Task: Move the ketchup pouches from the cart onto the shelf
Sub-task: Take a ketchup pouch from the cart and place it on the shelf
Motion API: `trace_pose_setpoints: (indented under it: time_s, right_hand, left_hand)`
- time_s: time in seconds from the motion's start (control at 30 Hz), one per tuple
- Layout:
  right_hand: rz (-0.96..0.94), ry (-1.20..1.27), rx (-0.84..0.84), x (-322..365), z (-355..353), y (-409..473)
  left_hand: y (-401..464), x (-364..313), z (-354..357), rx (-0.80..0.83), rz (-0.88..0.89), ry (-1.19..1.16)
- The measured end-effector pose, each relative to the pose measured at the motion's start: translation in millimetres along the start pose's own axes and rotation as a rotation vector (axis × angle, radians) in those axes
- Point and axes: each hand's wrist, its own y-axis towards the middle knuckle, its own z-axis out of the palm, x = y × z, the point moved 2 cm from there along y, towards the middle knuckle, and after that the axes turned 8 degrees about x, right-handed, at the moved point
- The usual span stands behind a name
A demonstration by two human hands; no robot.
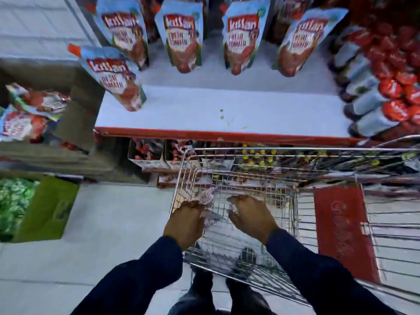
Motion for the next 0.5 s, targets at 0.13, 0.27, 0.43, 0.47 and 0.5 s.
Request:
trace_pose_setpoints:
  time_s: [0.13,0.27,0.43,0.47,0.5]
  right_hand:
    - [0.041,0.026,0.131,6.7,30.4,13.8]
    - [0.067,-0.009,0.137,6.7,50.1,27.1]
    - [0.104,-0.023,0.080,3.9,61.0,36.9]
    - [0.109,-0.022,0.079,3.0,61.6,37.4]
    - [0.110,-0.018,0.078,2.6,61.0,37.1]
  left_hand:
    - [9.2,4.8,7.2,0.081,-0.035,-0.051]
    - [18.2,9.4,13.8,0.108,-0.035,-0.003]
    - [26.0,15.0,22.1,0.114,-0.032,0.002]
    - [26.5,15.8,23.4,0.113,-0.029,-0.002]
    - [26.6,16.0,23.8,0.109,-0.029,-0.007]
